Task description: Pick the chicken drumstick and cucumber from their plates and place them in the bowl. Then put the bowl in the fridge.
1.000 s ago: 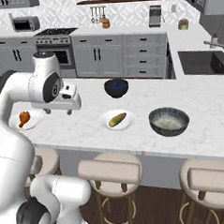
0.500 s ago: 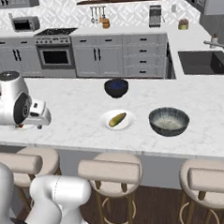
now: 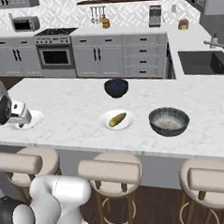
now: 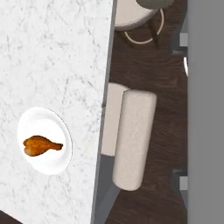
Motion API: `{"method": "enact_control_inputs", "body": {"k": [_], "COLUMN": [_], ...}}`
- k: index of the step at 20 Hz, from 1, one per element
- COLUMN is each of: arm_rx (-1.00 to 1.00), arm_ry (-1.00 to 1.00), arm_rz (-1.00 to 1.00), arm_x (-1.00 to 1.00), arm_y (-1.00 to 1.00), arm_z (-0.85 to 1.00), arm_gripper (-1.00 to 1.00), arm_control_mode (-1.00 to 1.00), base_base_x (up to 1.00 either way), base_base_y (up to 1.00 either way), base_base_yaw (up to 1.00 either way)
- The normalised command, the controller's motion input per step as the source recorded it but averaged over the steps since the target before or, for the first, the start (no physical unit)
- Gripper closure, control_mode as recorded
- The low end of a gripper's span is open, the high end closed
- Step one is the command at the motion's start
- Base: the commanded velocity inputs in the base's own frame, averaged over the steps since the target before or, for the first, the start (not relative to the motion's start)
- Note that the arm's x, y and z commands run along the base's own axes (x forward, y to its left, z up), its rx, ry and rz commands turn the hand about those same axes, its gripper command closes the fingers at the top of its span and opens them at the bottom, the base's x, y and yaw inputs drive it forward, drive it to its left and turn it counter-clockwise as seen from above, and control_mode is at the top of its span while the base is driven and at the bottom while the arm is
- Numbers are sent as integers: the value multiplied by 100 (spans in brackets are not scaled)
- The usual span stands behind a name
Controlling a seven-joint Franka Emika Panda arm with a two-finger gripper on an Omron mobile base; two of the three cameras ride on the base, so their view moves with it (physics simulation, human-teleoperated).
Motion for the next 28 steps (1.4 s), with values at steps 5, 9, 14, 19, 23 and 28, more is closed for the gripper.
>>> {"method": "enact_control_inputs", "body": {"k": [5, 9, 14, 19, 23, 28], "arm_rx": [0, -2, -8, -1, 0, 0], "arm_ry": [2, 1, 0, 0, 0, 0], "arm_rz": [0, 1, 0, 0, 0, 0], "arm_x": [68, 48, 41, 44, 56, 48], "arm_y": [95, 49, 14, 0, 10, 24], "arm_z": [-21, -33, -35, -27, -26, -26], "arm_gripper": [-100, -100, -100, -100, -100, -100], "arm_control_mode": [-100, -100, -100, -100, -100, -100], "base_base_x": [0, 0, 0, 0, 0, 0], "base_base_y": [0, 0, 0, 0, 0, 0], "base_base_yaw": [0, 0, 0, 0, 0, 0]}}
